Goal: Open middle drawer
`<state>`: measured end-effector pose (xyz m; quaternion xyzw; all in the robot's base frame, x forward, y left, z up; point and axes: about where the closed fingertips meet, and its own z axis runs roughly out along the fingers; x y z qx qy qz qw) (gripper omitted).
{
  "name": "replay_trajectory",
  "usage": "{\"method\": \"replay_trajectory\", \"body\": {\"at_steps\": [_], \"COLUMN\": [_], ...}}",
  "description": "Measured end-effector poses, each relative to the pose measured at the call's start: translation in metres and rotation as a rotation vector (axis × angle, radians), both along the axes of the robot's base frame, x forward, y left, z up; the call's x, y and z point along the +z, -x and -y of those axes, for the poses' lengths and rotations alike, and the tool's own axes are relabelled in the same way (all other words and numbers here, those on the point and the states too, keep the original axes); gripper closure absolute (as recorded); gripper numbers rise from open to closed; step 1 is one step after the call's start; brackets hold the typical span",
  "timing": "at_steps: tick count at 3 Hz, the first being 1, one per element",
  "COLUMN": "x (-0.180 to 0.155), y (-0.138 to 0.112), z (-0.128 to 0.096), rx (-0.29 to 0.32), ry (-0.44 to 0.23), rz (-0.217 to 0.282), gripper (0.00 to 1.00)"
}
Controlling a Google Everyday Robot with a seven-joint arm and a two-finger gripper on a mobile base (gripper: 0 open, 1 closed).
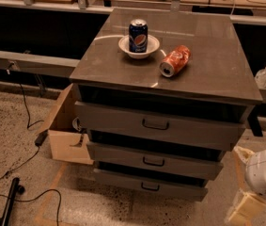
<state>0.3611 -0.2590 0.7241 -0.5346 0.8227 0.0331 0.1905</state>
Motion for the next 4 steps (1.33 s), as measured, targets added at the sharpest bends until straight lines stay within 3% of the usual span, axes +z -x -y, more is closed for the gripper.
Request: {"method": "replay_trajectory", "body": {"at_steps": [1, 2, 3, 4], "x": [-0.062, -0.062, -0.080, -0.114], "y": [0.014, 0.014, 0.010, -0.010], "z": [-0.003, -0.003, -0.017, -0.046], "rx": [-0.026, -0.026, -0.014, 0.035], "ry": [-0.024, -0.024, -0.089, -0.216], "rz": [-0.038, -0.038, -0.029, 0.018], "gripper": [0.00, 0.00, 0.00, 0.00]}}
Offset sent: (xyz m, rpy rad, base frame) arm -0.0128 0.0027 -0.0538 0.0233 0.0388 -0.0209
